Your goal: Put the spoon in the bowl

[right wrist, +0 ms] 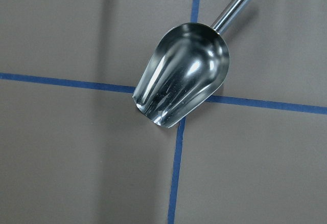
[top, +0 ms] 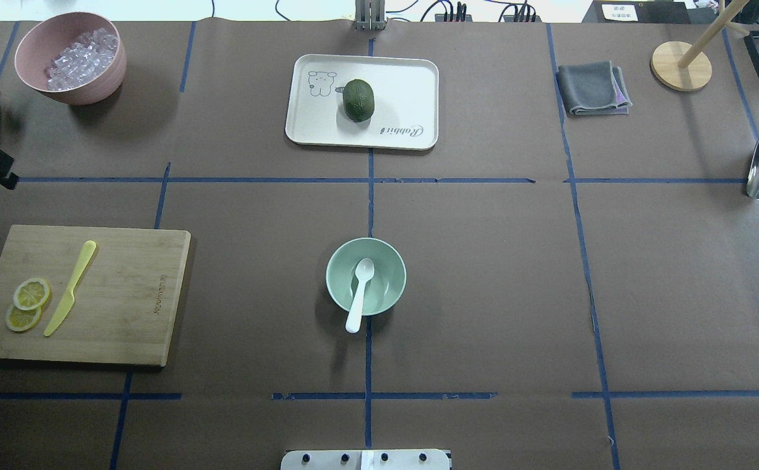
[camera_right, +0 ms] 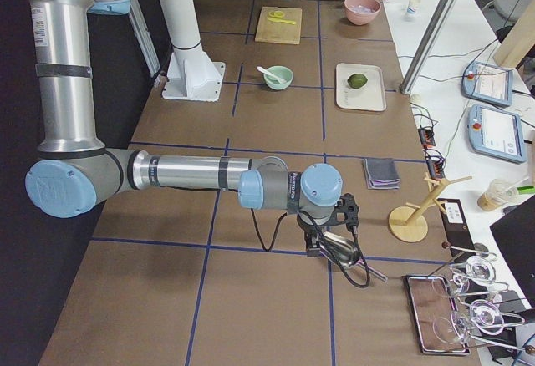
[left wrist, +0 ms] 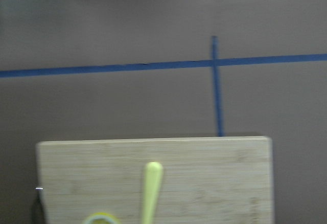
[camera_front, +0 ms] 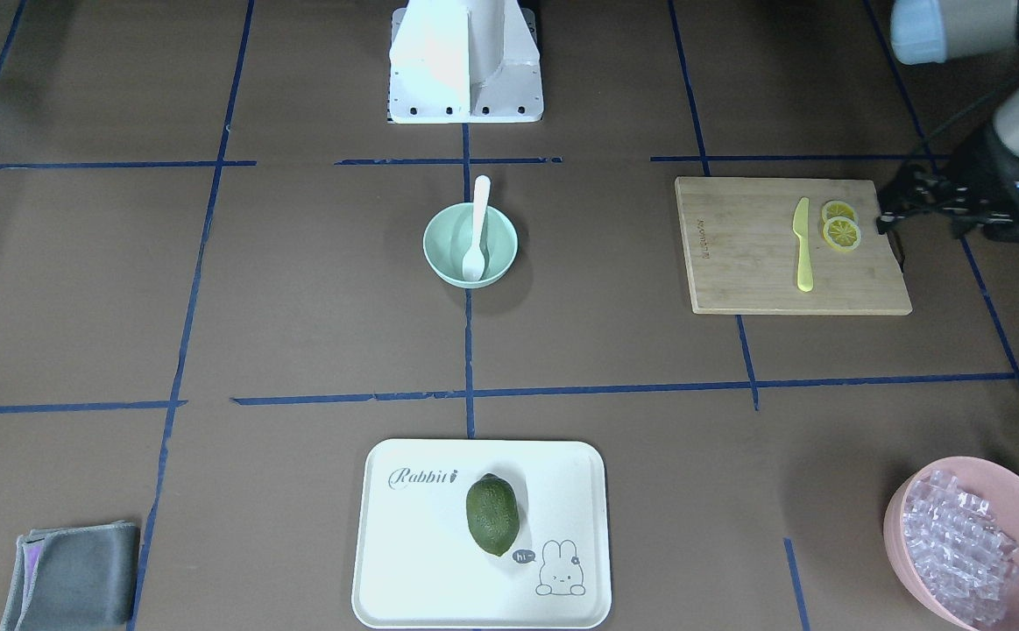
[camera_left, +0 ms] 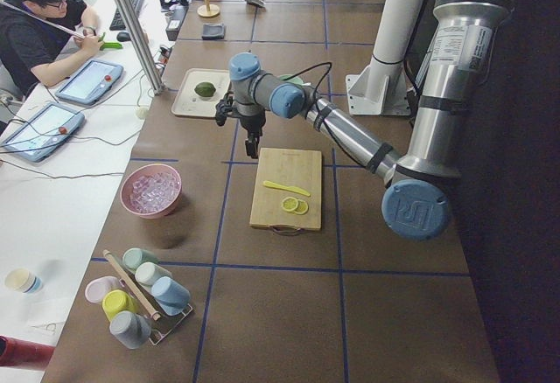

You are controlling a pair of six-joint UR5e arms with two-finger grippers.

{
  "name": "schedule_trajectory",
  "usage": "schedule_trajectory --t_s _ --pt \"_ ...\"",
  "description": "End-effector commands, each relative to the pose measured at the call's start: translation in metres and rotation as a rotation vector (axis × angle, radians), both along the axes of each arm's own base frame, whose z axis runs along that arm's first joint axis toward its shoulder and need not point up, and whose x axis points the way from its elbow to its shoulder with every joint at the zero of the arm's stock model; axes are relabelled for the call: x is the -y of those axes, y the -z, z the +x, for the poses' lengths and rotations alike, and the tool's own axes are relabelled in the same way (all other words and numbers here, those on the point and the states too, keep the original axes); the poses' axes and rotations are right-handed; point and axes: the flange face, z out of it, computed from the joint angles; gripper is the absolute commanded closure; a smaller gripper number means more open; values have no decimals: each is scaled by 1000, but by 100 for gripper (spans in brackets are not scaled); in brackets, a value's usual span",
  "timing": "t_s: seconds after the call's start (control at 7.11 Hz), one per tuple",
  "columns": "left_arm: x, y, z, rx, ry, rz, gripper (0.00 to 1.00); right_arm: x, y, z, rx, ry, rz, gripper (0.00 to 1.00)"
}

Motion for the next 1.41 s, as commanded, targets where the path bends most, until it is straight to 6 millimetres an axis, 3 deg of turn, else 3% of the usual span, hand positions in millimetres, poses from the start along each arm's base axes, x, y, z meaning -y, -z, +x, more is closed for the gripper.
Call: schedule_trajectory --t_s 0.0,0.14,0.28,0.42,0.56,0.84,1.27 --pt "22 -105 -101 -26 -57 21 0 -4 -1 0 4 -17 -22 0" --pt "23 -142 -131 -24 -82 33 0 -6 -3 -1 5 -17 -13 0" --pt "20 -153 -159 -25 -59 40 0 -6 -4 -1 6 -18 -15 0" --pt "13 -161 -175 -25 -29 25 0 -6 -4 -1 5 -17 -14 0" --pt "-1 -176 -178 -25 -23 -3 0 -6 -4 -1 5 -17 -12 0" --pt "-17 -188 -189 -26 3 -28 0 -5 -3 0 5 -17 -11 0" --pt "-18 -190 -190 -26 10 -36 0 -5 -3 0 5 -17 -9 0"
